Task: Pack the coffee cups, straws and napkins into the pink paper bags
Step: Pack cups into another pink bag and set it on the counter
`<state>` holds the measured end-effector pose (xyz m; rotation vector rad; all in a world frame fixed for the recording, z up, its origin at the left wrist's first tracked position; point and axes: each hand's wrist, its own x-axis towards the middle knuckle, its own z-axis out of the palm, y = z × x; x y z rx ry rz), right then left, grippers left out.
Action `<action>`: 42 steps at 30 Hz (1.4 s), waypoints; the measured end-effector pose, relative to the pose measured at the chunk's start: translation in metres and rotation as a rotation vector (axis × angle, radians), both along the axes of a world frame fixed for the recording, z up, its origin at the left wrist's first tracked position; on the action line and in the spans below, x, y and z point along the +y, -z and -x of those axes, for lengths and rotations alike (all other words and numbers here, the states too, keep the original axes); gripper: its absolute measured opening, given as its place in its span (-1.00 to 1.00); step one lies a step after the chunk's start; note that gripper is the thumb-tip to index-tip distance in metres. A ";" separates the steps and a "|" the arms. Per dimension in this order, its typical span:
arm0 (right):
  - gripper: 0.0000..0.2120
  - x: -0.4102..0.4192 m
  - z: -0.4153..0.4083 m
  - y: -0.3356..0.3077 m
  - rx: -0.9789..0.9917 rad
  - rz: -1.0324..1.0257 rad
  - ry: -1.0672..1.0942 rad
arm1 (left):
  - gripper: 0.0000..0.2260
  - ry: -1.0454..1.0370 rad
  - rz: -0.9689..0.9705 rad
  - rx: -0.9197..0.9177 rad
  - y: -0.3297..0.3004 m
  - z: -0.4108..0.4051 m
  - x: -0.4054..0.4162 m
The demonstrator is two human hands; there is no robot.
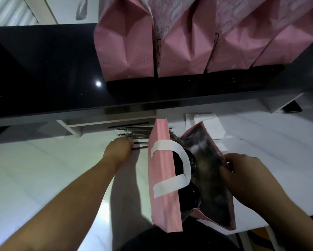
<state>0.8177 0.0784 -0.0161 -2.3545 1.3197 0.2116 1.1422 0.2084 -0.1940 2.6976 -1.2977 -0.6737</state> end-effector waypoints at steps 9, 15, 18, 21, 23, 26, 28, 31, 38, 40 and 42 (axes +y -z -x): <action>-0.78 -0.002 0.002 0.002 -0.007 0.023 -0.021 | -0.85 0.094 -0.064 -0.027 -0.009 -0.003 0.022; -0.78 -0.002 -0.004 -0.001 -0.027 -0.021 -0.060 | -0.92 -0.120 0.129 0.067 -0.060 0.009 0.057; -0.72 -0.003 -0.005 -0.003 -0.022 -0.058 -0.075 | -0.84 -0.242 0.277 0.145 -0.094 0.028 0.075; -0.75 -0.003 -0.005 -0.005 -0.014 -0.073 -0.080 | -0.88 -0.323 0.443 0.148 -0.140 0.055 0.084; -0.75 -0.003 -0.004 -0.007 -0.031 -0.079 -0.092 | -0.89 -0.319 0.527 0.137 -0.175 0.078 0.084; -0.75 -0.002 -0.001 -0.008 -0.068 -0.080 -0.101 | -0.89 -0.196 0.481 0.096 -0.225 0.114 0.076; -0.76 -0.002 0.001 -0.008 -0.081 -0.056 -0.114 | -0.86 -0.102 0.345 0.115 -0.245 0.136 0.066; -0.75 -0.002 0.005 -0.007 -0.094 -0.042 -0.124 | -0.86 -0.002 0.140 0.097 -0.253 0.163 0.052; -0.75 -0.002 0.010 -0.007 -0.107 -0.035 -0.120 | -0.82 0.180 -0.102 -0.007 -0.244 0.197 0.004; -0.76 -0.002 0.010 -0.007 -0.117 -0.026 -0.129 | -0.83 0.195 -0.059 0.004 -0.235 0.202 -0.011; -0.79 -0.001 0.010 -0.007 -0.130 -0.023 -0.133 | -0.82 0.185 -0.017 0.050 -0.227 0.205 -0.022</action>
